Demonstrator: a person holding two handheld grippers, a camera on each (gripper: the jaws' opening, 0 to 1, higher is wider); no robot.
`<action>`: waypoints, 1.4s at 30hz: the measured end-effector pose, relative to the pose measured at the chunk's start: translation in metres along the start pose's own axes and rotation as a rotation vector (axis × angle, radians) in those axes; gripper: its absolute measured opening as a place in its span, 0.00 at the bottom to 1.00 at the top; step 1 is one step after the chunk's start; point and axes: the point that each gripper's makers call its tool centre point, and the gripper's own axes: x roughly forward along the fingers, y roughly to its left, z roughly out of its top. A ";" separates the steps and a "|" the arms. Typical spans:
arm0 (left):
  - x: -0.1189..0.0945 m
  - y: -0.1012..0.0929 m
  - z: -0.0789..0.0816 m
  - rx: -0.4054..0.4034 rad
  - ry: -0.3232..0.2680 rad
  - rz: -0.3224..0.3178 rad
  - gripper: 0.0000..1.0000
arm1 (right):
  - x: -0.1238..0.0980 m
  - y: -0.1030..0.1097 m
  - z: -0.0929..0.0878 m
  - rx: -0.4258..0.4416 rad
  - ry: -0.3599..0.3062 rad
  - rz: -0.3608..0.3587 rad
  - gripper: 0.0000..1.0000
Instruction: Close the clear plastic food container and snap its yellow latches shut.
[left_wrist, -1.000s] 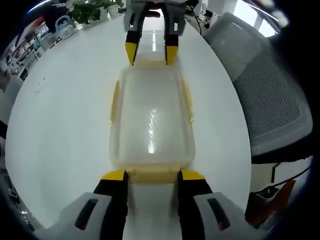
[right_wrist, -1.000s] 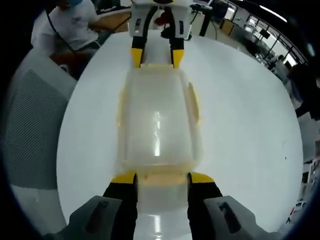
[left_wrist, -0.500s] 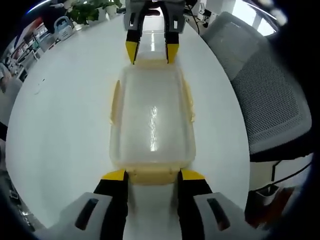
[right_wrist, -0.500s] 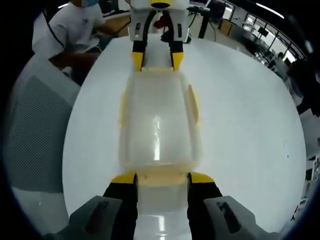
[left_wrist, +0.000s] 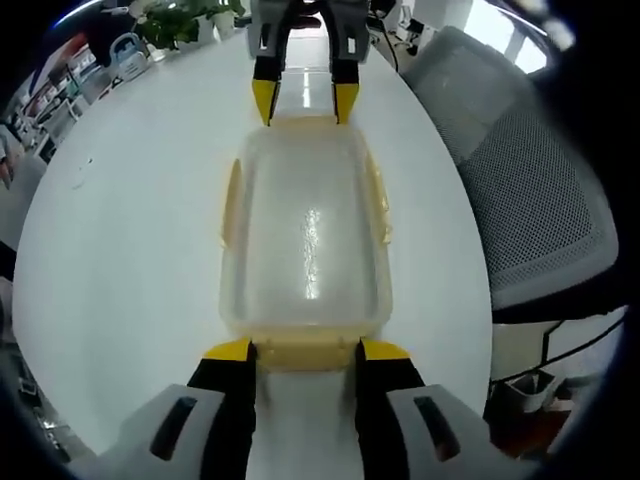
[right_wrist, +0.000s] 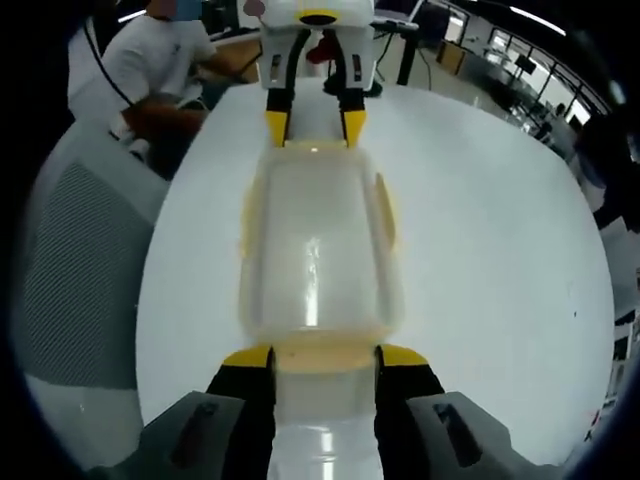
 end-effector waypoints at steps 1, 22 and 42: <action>-0.001 0.000 0.001 -0.003 0.001 -0.002 0.37 | -0.001 0.000 0.001 -0.001 -0.001 0.001 0.36; -0.026 0.000 0.016 -0.022 0.018 0.017 0.37 | -0.033 -0.005 0.009 -0.028 -0.007 0.000 0.37; -0.041 0.001 0.042 -0.018 0.014 0.031 0.38 | -0.062 -0.006 0.002 -0.037 -0.004 -0.011 0.37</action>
